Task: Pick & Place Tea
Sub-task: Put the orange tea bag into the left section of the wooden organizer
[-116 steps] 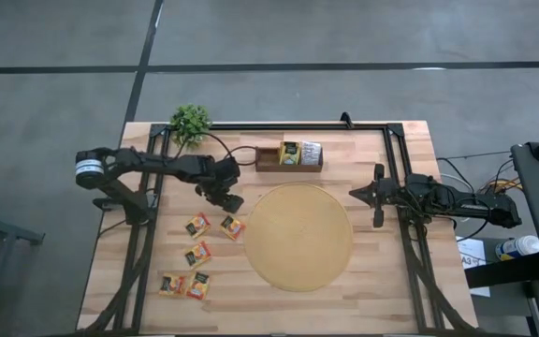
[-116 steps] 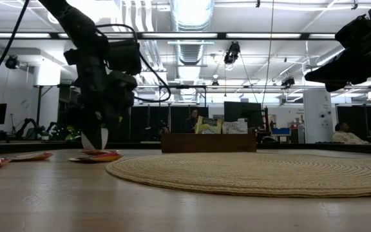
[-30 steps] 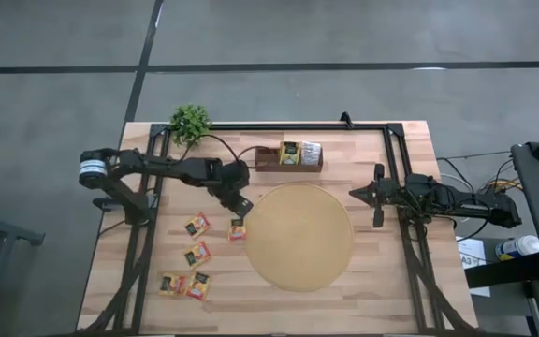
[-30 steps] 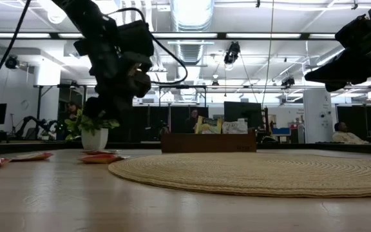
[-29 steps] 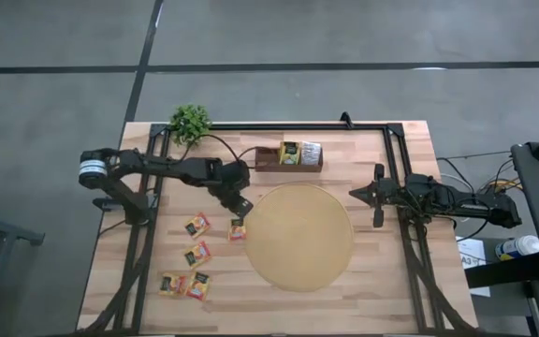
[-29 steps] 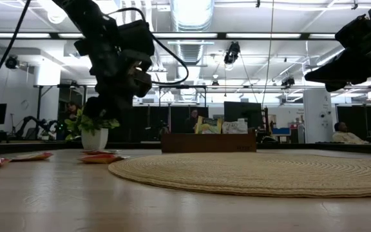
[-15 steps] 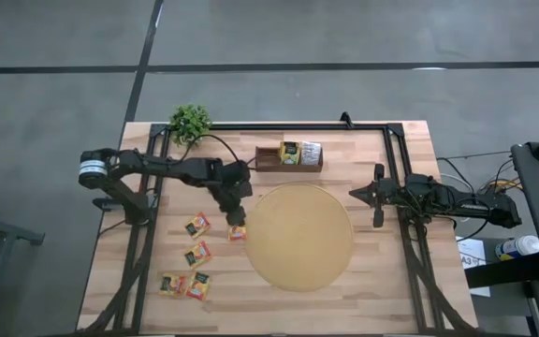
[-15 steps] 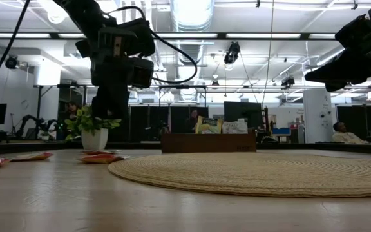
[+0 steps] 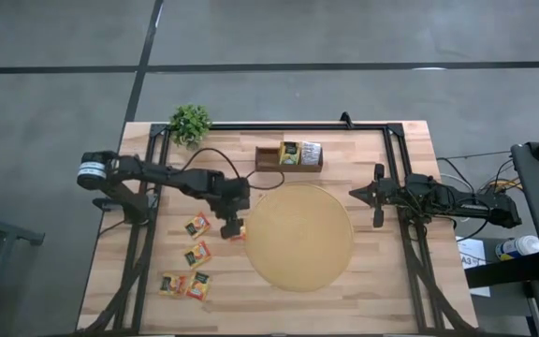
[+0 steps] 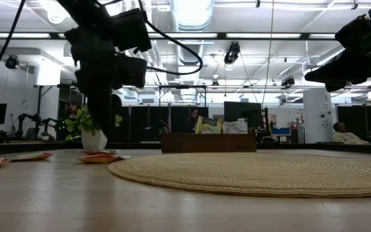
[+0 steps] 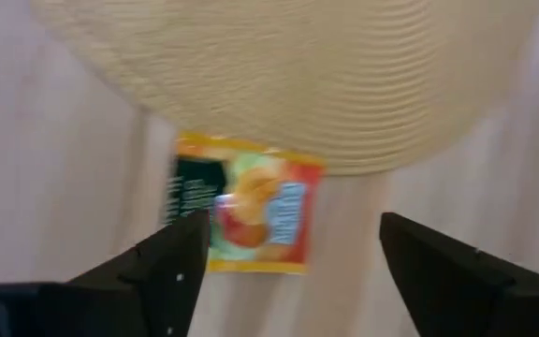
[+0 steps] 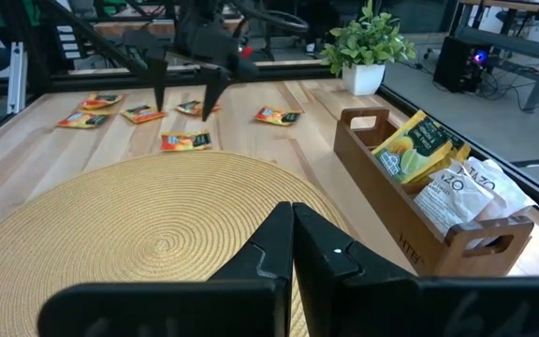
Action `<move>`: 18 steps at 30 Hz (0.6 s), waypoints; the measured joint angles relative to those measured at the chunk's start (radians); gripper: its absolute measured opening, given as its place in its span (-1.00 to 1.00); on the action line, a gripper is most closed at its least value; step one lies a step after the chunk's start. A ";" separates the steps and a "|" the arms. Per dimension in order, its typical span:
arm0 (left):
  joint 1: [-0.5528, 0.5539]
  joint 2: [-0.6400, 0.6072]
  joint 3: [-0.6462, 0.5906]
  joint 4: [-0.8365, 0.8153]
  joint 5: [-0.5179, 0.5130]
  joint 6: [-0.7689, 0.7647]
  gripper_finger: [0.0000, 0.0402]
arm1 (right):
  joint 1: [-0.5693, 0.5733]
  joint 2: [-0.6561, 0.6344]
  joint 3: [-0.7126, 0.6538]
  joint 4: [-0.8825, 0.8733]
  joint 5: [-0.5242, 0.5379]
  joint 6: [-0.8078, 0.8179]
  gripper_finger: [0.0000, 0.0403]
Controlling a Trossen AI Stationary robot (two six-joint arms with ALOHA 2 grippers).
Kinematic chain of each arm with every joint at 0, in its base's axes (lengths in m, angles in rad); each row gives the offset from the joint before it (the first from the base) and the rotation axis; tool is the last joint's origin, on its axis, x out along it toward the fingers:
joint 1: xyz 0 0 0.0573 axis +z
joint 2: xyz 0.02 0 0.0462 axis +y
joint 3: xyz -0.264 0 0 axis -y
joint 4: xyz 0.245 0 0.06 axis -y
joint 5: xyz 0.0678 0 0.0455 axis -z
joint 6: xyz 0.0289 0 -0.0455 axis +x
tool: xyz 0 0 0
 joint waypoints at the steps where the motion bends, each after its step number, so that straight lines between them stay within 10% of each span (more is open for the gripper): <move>1: -0.013 0.000 0.000 -0.004 -0.045 0.007 0.55 | 0.000 0.000 0.000 0.000 0.000 0.000 -0.96; 18: -0.060 0.063 -0.038 0.025 -0.099 0.007 0.56 | 0.000 0.000 0.000 0.000 0.000 0.000 -0.96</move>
